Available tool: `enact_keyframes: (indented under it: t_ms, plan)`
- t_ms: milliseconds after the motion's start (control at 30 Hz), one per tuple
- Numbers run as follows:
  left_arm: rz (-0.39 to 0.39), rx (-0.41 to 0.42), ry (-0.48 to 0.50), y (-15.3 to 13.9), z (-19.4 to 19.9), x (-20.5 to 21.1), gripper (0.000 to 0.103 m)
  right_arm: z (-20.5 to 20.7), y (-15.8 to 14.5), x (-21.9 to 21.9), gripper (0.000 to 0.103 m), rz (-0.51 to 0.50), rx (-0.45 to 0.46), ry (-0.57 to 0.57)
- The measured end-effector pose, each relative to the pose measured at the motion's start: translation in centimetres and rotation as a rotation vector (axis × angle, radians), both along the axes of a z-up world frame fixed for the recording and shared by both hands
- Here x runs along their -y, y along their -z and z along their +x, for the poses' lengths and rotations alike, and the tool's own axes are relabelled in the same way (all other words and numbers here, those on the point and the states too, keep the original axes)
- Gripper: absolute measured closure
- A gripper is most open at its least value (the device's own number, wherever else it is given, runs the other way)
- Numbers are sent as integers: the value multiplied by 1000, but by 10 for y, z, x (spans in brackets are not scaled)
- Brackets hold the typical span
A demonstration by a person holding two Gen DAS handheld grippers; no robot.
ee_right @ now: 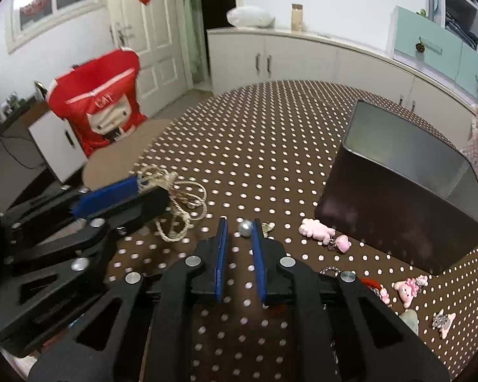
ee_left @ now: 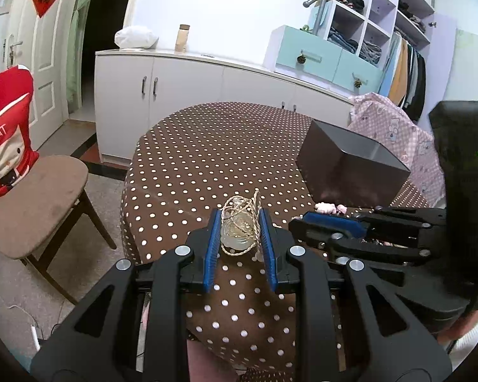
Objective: Organize jewelry
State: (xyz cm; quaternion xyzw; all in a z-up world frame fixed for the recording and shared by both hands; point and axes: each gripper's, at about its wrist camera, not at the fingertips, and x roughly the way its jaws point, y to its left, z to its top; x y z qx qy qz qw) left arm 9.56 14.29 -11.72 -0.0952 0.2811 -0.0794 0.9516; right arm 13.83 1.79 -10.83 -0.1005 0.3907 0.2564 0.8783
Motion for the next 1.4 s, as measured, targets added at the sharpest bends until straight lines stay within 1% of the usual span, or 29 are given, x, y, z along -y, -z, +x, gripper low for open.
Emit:
enact_keyframes:
  t_ms: [67, 300, 500, 667, 800, 1067, 1233, 1333, 1400]
  plan:
    - [-2, 0, 6, 1, 3, -1, 78, 0, 0, 1, 95, -7, 2, 9]
    - [-12, 0, 24, 4, 7, 0, 78, 2, 0, -3, 95, -52, 28, 28]
    - [-23, 7, 18, 2, 5, -4, 78, -2, -4, 2, 95, -39, 53, 34]
    - [-24, 20, 36, -3, 2, 1, 78, -13, -17, 16, 95, -13, 85, 49]
    - [-16, 39, 68, -12, 0, 15, 78, -17, -26, 29, 95, -2, 115, 76]
    - [11, 89, 146, -32, -2, 52, 78, -24, -42, 69, 95, 41, 165, 162]
    - [33, 114, 210, -45, 3, 78, 78, -26, -53, 92, 95, 72, 207, 215]
    - [47, 130, 228, -53, 7, 88, 78, -23, -57, 106, 95, 97, 219, 245]
    - [57, 157, 234, -62, 10, 94, 78, -21, -60, 112, 95, 108, 231, 256]
